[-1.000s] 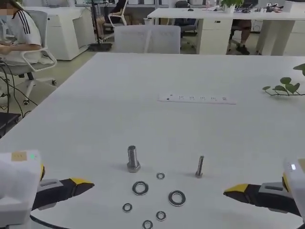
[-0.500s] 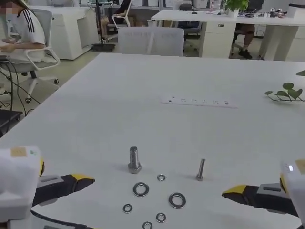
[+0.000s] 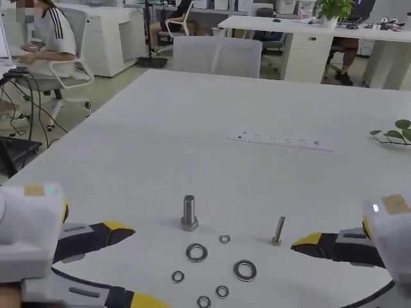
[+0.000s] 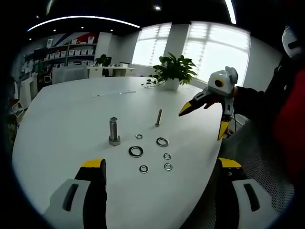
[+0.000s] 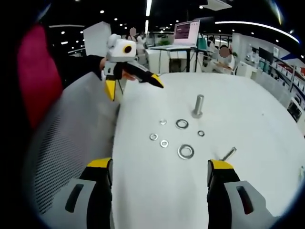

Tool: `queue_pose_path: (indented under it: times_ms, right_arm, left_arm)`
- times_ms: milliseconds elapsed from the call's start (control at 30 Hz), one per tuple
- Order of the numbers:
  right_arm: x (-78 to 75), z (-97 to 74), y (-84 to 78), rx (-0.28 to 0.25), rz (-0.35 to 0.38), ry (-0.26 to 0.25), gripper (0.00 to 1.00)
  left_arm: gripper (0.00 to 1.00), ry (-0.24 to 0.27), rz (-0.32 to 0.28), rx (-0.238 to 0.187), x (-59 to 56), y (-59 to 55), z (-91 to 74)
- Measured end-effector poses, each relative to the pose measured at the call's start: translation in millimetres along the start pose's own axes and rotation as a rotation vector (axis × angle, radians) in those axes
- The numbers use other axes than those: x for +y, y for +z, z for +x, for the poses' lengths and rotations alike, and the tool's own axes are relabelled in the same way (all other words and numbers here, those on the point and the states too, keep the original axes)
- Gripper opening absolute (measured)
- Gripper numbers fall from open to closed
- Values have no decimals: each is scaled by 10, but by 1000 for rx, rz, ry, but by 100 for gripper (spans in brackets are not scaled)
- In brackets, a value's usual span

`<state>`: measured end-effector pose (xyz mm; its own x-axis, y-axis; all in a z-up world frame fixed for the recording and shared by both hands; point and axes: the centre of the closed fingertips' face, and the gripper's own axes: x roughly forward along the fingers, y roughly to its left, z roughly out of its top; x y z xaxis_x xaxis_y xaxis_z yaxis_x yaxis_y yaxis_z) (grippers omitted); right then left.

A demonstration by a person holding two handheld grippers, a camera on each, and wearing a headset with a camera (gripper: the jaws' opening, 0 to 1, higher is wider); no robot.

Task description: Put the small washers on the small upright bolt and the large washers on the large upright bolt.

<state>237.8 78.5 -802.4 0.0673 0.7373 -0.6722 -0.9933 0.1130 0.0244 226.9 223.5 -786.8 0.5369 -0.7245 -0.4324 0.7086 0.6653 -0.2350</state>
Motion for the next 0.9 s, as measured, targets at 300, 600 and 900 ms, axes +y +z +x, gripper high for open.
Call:
queue_pose_path:
  times_ms: [300,600,900]
  right_arm:
    - [-90,105,81,79,-80,45,79]
    - [-198,227,118,151,-139,84,75]
    - [-275,384,83,265,-207,124,69]
  left_arm:
    - [96,8,-3,-18,18,20,-14]
    - [95,14,-7,-30,32,40,-25]
    - [94,22,-10,-34,49,42,-29]
